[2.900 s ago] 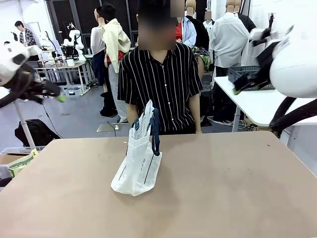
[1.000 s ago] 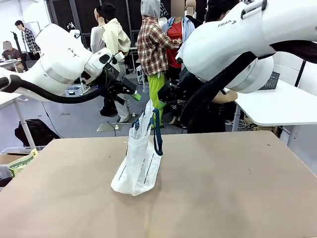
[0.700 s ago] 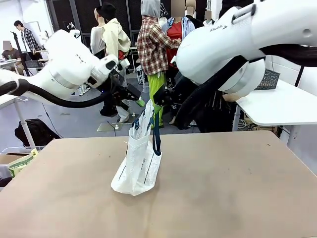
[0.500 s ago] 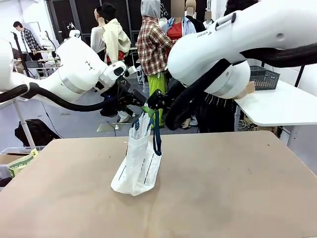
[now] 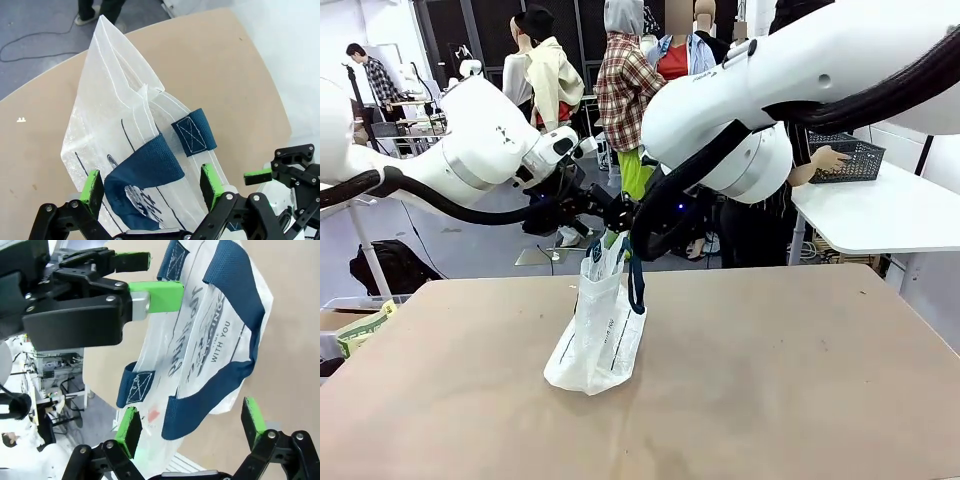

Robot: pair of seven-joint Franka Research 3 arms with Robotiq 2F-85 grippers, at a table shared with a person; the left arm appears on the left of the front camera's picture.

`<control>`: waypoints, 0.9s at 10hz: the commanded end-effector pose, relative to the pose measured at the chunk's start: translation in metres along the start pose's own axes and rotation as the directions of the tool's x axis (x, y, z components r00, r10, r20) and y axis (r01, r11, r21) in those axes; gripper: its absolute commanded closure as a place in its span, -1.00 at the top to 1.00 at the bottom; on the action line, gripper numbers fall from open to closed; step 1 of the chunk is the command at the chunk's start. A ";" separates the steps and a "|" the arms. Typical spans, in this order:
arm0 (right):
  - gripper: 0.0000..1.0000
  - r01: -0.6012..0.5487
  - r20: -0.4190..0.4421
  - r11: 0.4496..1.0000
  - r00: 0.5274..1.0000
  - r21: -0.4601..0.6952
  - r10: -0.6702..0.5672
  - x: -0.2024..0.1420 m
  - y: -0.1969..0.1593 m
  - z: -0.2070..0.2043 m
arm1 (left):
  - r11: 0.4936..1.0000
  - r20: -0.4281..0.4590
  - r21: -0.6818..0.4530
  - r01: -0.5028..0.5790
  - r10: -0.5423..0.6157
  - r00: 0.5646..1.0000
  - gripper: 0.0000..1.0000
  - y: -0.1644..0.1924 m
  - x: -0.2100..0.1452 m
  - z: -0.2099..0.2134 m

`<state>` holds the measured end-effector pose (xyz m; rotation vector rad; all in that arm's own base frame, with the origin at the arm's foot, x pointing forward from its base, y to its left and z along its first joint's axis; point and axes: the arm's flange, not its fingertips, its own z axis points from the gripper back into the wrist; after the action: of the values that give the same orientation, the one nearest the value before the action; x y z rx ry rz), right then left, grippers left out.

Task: Transfer purchased items from the store into the shopping bag.
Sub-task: Open the Reusable shopping bag in the center of the table.

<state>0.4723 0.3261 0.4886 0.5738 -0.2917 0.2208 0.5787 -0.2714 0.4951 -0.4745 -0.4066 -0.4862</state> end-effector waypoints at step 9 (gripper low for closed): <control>-0.93 0.031 -0.039 0.999 0.999 -0.024 -0.032 0.013 -0.004 -0.025 | 0.999 -0.075 0.031 -0.031 0.033 0.997 -0.79 0.002 -0.004 -0.005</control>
<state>0.4864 0.3336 0.4706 0.5643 -0.2592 0.2101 0.5761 -0.2717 0.4870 -0.4600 -0.3482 -0.4784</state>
